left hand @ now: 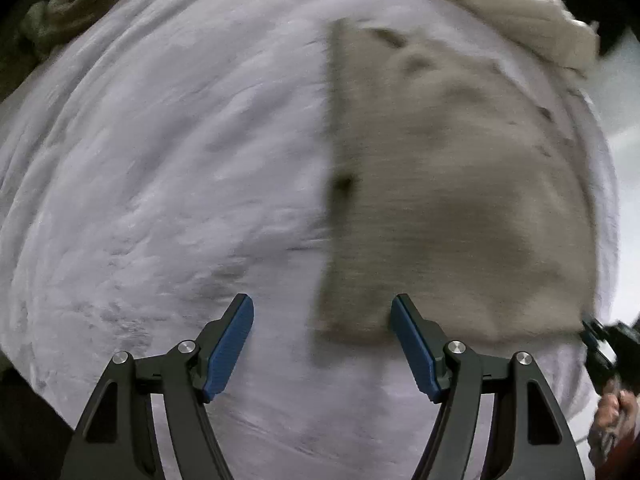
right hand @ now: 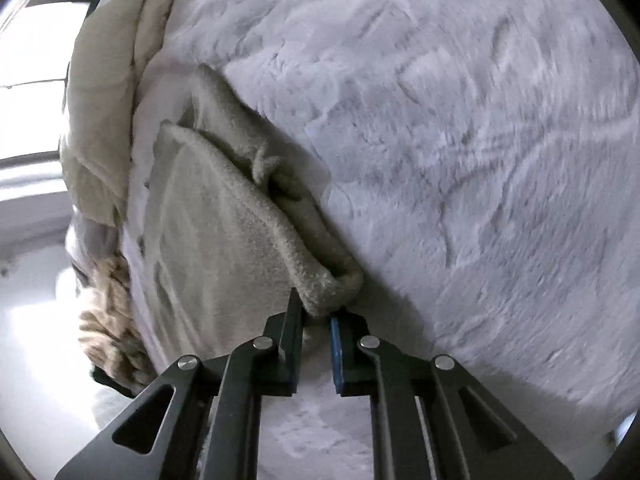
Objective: Fold small clothes
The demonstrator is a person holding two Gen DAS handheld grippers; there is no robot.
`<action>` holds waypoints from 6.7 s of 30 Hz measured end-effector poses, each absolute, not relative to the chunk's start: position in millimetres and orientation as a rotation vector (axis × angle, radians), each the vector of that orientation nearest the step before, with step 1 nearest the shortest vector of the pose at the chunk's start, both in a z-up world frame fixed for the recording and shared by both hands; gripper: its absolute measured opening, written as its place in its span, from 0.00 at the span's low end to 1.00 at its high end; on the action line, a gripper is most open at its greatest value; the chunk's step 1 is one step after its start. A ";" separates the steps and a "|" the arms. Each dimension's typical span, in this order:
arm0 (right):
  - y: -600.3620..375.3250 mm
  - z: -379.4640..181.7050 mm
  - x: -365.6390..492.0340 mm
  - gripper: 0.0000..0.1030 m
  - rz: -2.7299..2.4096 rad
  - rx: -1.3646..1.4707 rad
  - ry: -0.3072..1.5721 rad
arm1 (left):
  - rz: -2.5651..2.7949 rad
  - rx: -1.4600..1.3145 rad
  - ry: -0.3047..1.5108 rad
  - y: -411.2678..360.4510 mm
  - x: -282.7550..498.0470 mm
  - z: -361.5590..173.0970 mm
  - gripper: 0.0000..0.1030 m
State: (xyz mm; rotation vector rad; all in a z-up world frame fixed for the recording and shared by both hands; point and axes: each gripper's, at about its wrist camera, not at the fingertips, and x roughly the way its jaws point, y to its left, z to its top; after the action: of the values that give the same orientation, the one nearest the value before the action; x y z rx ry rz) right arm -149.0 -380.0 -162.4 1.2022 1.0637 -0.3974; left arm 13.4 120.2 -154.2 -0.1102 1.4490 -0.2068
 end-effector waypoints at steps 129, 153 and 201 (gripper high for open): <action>-63.6 -101.8 159.6 0.88 0.484 0.194 1.649 | -0.399 0.399 0.883 -14.6 -2.2 -103.2 0.15; -127.8 -74.4 166.4 0.14 0.472 0.313 1.463 | -0.546 0.399 0.693 -63.0 -21.9 -33.8 0.15; -388.8 -98.8 -221.5 0.60 -0.234 1.121 0.969 | -0.734 0.108 1.303 -127.5 16.1 -106.7 0.76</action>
State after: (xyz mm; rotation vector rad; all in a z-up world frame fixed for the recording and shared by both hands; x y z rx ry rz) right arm -221.5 -388.8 -98.8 1.1210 0.9695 -0.2343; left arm 16.1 -127.5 -106.7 0.1084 1.3034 -0.7344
